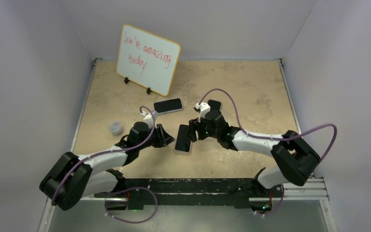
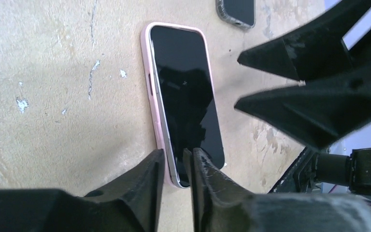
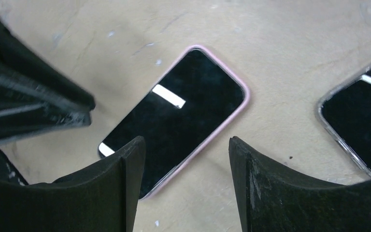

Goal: Take the phone out of the phone case
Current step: Place the phone at the center of the board.

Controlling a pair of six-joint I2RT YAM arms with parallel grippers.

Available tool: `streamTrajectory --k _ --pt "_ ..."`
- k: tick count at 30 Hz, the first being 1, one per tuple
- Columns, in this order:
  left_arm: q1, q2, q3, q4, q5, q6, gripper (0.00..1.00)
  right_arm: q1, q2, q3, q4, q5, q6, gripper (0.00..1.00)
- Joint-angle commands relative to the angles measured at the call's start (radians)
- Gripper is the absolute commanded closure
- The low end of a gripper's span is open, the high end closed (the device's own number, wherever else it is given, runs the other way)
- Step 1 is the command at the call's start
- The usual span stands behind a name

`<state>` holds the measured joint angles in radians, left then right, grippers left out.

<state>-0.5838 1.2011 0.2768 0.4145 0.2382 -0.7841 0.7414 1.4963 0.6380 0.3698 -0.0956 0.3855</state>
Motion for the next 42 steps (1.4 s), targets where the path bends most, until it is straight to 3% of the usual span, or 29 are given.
streamTrajectory --k 1,10,18,27,36,42 --pt "0.000 -0.084 0.028 -0.046 -0.034 0.010 0.75 0.106 -0.091 0.034 -0.110 0.109 -0.201 0.34" --pt "0.000 -0.146 -0.044 -0.098 -0.002 -0.008 0.79 0.280 -0.056 0.116 -0.210 0.193 -0.352 0.32" --pt "0.000 -0.163 -0.094 -0.082 0.010 -0.034 1.00 0.352 0.026 0.184 -0.256 0.266 -0.381 0.30" --pt "0.000 -0.163 -0.129 -0.059 0.023 -0.073 1.00 0.411 0.087 0.265 -0.346 0.282 -0.500 0.29" --pt "0.000 -0.135 -0.154 -0.002 0.031 -0.105 1.00 0.446 0.177 0.329 -0.367 0.397 -0.561 0.30" --pt "0.000 -0.093 -0.168 0.063 0.045 -0.127 1.00 0.445 0.208 0.323 -0.364 0.475 -0.567 0.37"
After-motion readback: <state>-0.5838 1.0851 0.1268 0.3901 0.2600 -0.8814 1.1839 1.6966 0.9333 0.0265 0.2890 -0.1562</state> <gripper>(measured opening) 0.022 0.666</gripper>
